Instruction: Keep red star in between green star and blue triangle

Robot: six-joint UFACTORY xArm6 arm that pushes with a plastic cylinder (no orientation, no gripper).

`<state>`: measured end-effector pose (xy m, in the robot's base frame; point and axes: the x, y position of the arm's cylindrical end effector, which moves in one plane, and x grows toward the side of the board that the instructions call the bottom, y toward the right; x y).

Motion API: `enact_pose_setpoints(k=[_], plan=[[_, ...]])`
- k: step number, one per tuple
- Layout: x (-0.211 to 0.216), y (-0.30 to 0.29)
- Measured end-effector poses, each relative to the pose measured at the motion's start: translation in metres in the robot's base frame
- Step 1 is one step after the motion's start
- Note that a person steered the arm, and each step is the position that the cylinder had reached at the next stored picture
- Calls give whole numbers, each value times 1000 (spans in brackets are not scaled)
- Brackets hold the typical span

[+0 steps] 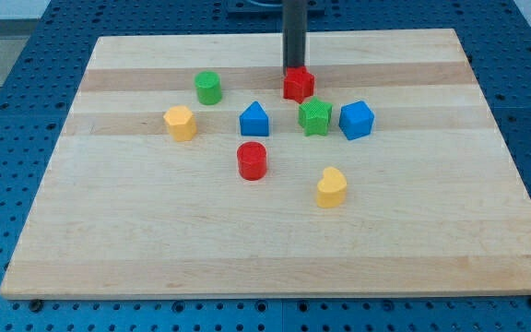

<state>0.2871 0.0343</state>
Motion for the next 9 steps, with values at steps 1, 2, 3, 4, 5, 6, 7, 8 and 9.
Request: enact_pose_setpoints(k=[1, 2, 3, 4, 5, 6, 7, 8, 9], plan=[[2, 9], [17, 7], [30, 2], [42, 2], [51, -4], [56, -15], [63, -21], [64, -21], [61, -47]])
